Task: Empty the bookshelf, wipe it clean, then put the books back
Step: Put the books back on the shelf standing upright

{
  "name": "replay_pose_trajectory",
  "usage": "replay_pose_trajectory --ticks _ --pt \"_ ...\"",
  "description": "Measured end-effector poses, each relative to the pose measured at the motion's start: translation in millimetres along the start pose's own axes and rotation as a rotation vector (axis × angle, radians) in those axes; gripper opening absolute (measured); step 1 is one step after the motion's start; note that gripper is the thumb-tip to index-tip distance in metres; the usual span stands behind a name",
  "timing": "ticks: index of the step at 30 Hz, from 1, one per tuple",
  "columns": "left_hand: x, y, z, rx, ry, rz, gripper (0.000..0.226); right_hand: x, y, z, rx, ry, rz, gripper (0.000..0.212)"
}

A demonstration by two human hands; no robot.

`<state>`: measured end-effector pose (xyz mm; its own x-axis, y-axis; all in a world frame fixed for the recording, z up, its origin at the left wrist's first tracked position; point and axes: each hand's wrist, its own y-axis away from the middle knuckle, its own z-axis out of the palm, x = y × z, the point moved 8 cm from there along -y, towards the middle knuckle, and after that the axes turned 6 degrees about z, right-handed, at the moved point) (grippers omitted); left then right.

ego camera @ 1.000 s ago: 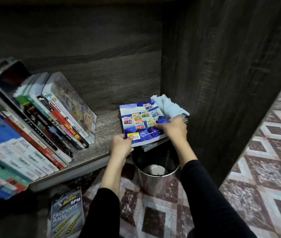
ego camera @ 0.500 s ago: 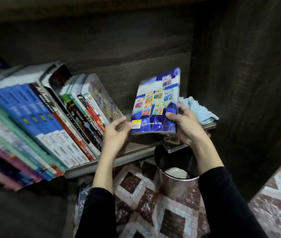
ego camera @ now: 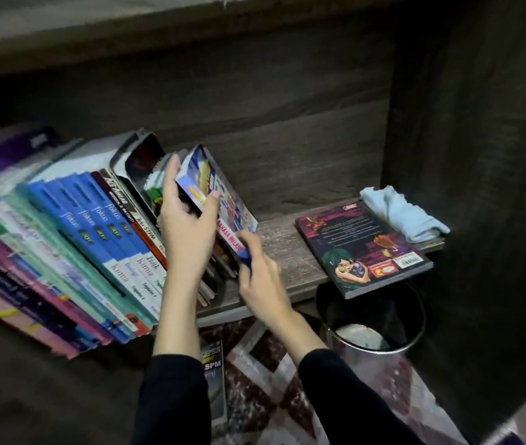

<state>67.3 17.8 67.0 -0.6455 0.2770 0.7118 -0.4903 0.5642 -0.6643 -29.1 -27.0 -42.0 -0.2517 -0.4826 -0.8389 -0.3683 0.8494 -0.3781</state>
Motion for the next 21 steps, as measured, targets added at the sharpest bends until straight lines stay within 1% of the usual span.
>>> replay_pose_trajectory --ticks 2,4,8,10,12,13,14,16,19,21 --pt "-3.4 -1.1 -4.9 -0.012 -0.080 0.033 0.059 5.2 -3.8 3.3 -0.012 -0.042 0.032 0.057" --pt "-2.5 0.0 -8.3 -0.043 -0.182 0.064 0.059 15.1 -8.6 5.8 -0.035 -0.076 0.084 0.056" --pt "-8.3 3.0 -6.8 -0.093 -0.518 0.106 0.064 35.9 -15.4 16.9 -0.144 -0.205 0.198 0.053" --pt "-7.8 3.6 -1.7 -0.096 -0.573 0.151 0.063 44.9 -20.5 18.5 -0.243 -0.230 0.209 0.059" --pt "-8.0 3.6 2.4 -0.110 -0.564 0.173 0.062 55.0 -23.6 18.6 -0.356 -0.232 0.230 0.070" --pt "-7.8 3.2 3.1 -0.122 -0.554 0.174 0.063 59.5 -24.5 16.6 -0.377 -0.211 0.247 0.075" --pt "-8.9 2.3 3.6 -0.138 -0.551 0.170 0.063 64.3 -25.3 14.4 -0.365 -0.179 0.265 0.078" --pt "-11.0 -0.6 4.2 -0.176 -0.576 0.151 0.069 68.7 -25.7 10.5 -0.312 -0.101 0.292 0.078" --pt "-13.0 -5.6 7.1 -0.234 -0.636 0.116 0.077 69.0 -24.8 12.1 -0.258 -0.086 0.315 0.069" --pt "-13.2 -8.1 10.2 -0.232 -0.676 0.129 0.079 69.9 -26.7 8.3 -0.180 -0.102 0.330 0.062"
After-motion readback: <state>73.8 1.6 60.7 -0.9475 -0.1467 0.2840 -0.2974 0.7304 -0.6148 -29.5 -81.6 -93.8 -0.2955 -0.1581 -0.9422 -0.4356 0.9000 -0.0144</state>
